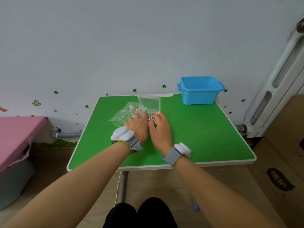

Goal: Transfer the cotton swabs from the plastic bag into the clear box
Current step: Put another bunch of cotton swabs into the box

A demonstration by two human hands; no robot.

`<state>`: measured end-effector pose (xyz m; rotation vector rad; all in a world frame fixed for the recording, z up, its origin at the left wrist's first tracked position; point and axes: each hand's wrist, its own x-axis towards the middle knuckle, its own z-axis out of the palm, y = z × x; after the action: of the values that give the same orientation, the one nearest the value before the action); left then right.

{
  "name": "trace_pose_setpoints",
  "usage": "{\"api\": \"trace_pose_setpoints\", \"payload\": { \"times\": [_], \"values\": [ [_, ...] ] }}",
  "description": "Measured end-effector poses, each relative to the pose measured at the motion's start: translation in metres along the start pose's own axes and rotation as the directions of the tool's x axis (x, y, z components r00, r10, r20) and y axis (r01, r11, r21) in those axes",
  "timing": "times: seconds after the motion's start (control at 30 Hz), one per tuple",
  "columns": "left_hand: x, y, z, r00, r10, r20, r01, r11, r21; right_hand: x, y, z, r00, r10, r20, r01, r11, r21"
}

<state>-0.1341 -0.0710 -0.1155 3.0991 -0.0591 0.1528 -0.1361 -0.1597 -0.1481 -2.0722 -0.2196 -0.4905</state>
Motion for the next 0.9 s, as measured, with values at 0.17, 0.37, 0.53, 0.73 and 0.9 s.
{"api": "trace_pose_setpoints", "payload": {
  "times": [0.17,0.37,0.53,0.73,0.9],
  "values": [
    [0.009,-0.009,0.004,0.998,0.033,0.045,-0.029,0.995,-0.095,0.0,0.001,0.0,1.0,-0.008,-0.008,0.008,1.0,-0.018],
    [0.004,-0.006,0.013,0.997,0.023,-0.078,-0.038,0.978,-0.204,0.001,0.003,0.001,1.0,0.006,-0.002,-0.006,1.0,-0.012],
    [-0.005,-0.009,0.016,0.985,0.068,-0.16,-0.114,0.948,-0.297,0.003,0.004,0.0,0.998,0.056,0.005,-0.056,0.997,0.048],
    [-0.008,-0.012,0.017,0.974,0.128,-0.186,-0.194,0.896,-0.398,0.008,-0.004,0.0,0.981,0.195,0.021,-0.195,0.963,0.183],
    [-0.006,-0.019,0.015,0.982,0.119,-0.144,-0.171,0.887,-0.429,0.018,-0.002,-0.002,0.964,0.257,0.072,-0.264,0.957,0.119]
  ]
}}
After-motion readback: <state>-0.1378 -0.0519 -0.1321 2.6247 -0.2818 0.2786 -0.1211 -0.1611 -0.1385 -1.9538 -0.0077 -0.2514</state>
